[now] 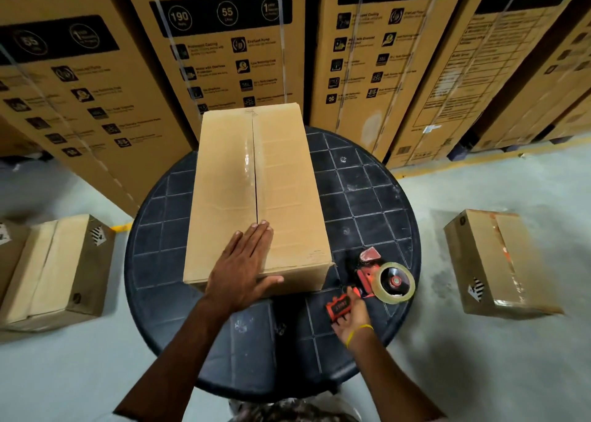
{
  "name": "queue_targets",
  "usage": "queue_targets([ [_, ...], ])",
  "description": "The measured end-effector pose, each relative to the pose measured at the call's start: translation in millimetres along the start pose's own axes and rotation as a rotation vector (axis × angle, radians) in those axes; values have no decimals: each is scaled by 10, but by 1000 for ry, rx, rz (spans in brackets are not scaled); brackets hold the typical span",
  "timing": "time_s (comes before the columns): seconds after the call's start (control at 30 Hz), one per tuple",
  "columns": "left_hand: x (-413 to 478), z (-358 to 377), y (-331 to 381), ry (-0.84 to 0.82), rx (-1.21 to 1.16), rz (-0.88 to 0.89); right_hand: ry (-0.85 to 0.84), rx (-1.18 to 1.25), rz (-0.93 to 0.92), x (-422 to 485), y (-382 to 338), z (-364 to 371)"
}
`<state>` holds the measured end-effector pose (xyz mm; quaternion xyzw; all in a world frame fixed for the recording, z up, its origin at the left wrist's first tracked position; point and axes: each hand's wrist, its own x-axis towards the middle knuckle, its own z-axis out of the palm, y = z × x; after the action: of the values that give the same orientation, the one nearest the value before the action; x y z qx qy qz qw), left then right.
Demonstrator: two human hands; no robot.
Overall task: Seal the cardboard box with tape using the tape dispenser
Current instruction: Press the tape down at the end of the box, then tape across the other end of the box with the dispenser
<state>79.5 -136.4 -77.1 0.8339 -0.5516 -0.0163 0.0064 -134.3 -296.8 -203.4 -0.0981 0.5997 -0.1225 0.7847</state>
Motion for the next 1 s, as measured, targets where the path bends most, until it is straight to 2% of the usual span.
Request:
queue_targets([
  [0.07, 4, 0, -9, 3, -7, 2, -8, 71, -28, 70, -74, 90],
  [0.2, -10, -10, -15, -2, -16, 6, -13, 57, -63, 146, -107, 60],
  [0.37, -12, -1, -16, 6, -24, 11, -193, 192, -95, 3, -257, -37],
  [0.53, -22, 29, -10, 25, -57, 9, -198, 140, -138, -342, -417, -93],
  [0.63, -31, 20, 4, 39, -44, -4, -210, 26, -230, -778, -459, -130],
  [0.7, -21, 29, 5, 45, -42, -11, -251, -73, -373, -1022, -521, -166],
  [0.77, -22, 21, 11, 18, -54, -20, -295, -229, -516, -1238, -607, -138],
  [0.87, -18, -20, 16, 9, -85, -15, -268, -488, -645, -1397, -699, -26],
  [0.93, -28, -133, 39, -11, -220, -7, -251, -556, -692, -1454, -689, 46],
  [1.0, -33, -308, 134, 16, -495, -81, -263, -580, -734, -1493, -652, 91],
])
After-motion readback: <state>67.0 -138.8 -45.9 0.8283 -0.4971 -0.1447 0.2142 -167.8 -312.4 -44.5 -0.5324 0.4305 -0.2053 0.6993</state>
